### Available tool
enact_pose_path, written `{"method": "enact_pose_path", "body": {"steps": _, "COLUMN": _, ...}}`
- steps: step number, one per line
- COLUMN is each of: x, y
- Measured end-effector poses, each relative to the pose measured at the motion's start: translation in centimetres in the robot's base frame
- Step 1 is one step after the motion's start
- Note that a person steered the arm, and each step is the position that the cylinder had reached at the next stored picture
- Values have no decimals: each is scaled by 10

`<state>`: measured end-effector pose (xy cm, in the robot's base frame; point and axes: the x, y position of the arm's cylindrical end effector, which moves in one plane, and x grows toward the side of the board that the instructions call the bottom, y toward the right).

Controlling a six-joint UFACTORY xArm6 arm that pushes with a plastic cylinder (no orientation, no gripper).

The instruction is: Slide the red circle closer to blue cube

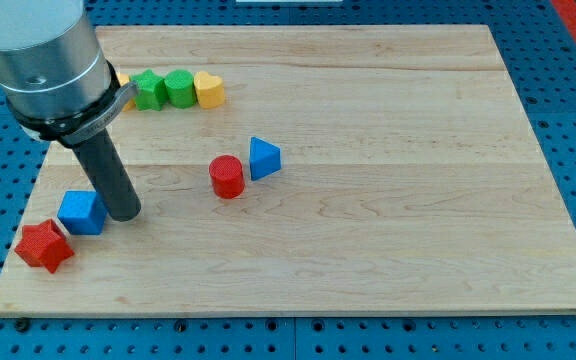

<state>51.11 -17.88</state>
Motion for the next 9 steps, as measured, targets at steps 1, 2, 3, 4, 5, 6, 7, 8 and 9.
{"method": "enact_pose_path", "body": {"steps": 1, "x": 0, "y": -8}}
{"method": "enact_pose_path", "body": {"steps": 2, "x": 0, "y": -26}}
{"method": "enact_pose_path", "body": {"steps": 3, "x": 0, "y": -33}}
{"method": "enact_pose_path", "body": {"steps": 4, "x": -15, "y": -15}}
{"method": "enact_pose_path", "body": {"steps": 5, "x": -61, "y": 5}}
{"method": "enact_pose_path", "body": {"steps": 6, "x": -100, "y": 55}}
{"method": "enact_pose_path", "body": {"steps": 7, "x": -105, "y": 114}}
{"method": "enact_pose_path", "body": {"steps": 8, "x": -73, "y": 119}}
{"method": "enact_pose_path", "body": {"steps": 9, "x": -37, "y": 96}}
